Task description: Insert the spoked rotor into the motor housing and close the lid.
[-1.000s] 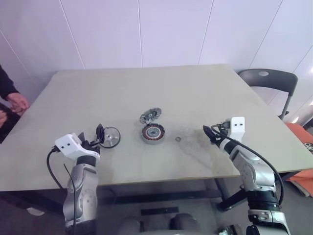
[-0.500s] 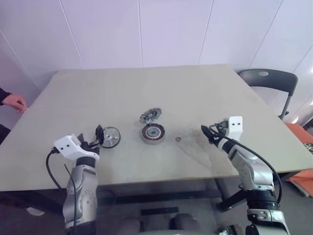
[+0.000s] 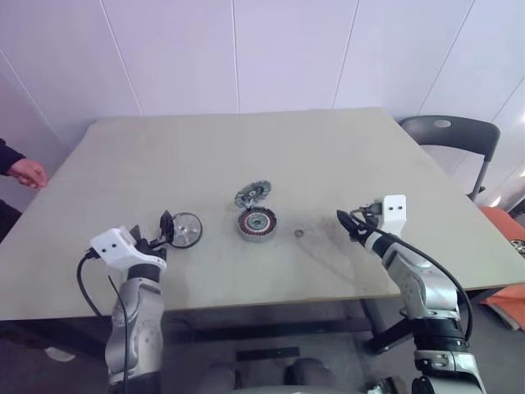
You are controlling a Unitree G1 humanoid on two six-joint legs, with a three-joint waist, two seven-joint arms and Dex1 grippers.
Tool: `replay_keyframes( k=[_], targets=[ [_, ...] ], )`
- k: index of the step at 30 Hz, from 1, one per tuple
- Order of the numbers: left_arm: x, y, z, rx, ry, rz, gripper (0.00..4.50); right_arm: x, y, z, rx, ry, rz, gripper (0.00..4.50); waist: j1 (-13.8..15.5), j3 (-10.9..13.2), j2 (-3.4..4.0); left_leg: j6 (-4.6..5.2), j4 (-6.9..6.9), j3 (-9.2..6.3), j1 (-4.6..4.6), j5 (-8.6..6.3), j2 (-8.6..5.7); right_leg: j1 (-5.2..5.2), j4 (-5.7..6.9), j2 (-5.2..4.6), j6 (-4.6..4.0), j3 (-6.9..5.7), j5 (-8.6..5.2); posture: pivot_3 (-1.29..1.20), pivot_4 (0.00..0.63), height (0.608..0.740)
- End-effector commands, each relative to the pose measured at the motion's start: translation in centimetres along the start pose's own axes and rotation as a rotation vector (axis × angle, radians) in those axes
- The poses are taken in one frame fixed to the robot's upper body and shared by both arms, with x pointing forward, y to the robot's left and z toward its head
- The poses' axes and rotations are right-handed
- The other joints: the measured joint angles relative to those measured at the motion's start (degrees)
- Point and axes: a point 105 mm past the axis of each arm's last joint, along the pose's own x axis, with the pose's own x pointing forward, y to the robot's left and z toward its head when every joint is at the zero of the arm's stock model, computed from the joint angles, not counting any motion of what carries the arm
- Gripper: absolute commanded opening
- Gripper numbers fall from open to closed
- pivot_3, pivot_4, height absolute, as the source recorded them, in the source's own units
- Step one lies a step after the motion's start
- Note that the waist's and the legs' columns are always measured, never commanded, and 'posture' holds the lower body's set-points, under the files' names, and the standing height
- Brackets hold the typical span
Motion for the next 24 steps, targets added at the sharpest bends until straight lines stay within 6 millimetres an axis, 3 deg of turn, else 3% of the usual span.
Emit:
replay_keyframes(
  k=[1,24],
  targets=[
    [0.09,-0.62,1.53,0.013,-0.058,-0.024,4.48,0.18,0.51,1.41,-0.012,-0.053,0.015,3.46,0.0,0.0,0.00,0.00,0.00,0.00,0.00,0.00,0.00,0.00,0.00,0.00,0.00,0.00,0.00,0.00,0.000,0.740],
    [0.06,-0.47,1.58,0.013,-0.059,-0.017,4.48,0.24,0.65,1.40,-0.009,-0.053,0.019,3.46,0.0,0.0,0.00,0.00,0.00,0.00,0.00,0.00,0.00,0.00,0.00,0.00,0.00,0.00,0.00,0.00,0.000,0.740]
  ],
)
